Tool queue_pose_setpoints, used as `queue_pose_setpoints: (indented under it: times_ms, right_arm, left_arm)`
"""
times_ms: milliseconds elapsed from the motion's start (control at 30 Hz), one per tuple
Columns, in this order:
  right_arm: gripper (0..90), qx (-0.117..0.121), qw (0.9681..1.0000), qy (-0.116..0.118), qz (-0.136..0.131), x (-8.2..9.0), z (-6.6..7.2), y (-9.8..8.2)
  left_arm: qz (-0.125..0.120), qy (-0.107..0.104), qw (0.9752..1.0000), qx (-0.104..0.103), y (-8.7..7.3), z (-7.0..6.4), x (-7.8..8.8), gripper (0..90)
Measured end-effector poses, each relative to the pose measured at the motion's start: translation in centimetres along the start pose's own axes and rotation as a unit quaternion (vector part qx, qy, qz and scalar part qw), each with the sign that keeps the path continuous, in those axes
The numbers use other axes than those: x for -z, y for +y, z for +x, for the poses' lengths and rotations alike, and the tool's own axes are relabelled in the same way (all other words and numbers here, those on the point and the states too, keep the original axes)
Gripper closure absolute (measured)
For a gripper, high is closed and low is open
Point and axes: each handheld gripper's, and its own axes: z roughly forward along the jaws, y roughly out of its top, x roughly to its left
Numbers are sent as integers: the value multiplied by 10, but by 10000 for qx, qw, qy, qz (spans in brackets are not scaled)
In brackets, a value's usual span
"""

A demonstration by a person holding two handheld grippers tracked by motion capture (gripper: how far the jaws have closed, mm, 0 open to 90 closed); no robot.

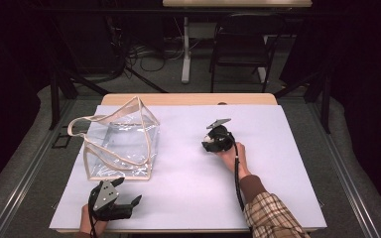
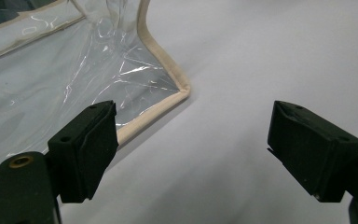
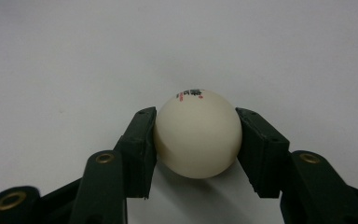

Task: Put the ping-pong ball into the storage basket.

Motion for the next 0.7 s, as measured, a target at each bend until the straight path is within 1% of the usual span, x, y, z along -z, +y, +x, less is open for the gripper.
queue_pose_setpoints:
  times_ms: [300, 367, 400, 433, 467, 500, 533, 700]
  right_arm:
    - [502, 3, 9999, 12, -99, 10, 0, 2]
    - [502, 68, 9999, -23, -92, 12, 0, 3]
    - [502, 65, 9999, -21, -129, 14, 0, 3]
    - [502, 80, 9999, -27, -122, 15, 0, 4]
    - [502, 111, 9999, -40, -58, 17, 0, 4]
    - [502, 111, 9999, -40, -58, 17, 0, 4]
    - [502, 78, 9999, -32, -126, 18, 0, 5]
    - [503, 102, 9999, -46, -130, 20, 0, 5]
  left_arm:
    - [0, -8, 10000, -22, 0, 0, 0, 163]
    - [-3, -13, 10000, -20, 0, 0, 1, 163]
    - [0, 1, 10000, -31, 0, 0, 1, 163]
    - [-6, 8, 10000, -24, 0, 0, 1, 163]
    - [-6, 4, 10000, -28, 0, 0, 1, 163]
    - [-6, 4, 10000, -28, 0, 0, 1, 163]
    - [-9, 4, 10000, -31, 0, 0, 1, 163]
    - [-12, 11, 10000, -24, 0, 0, 1, 163]
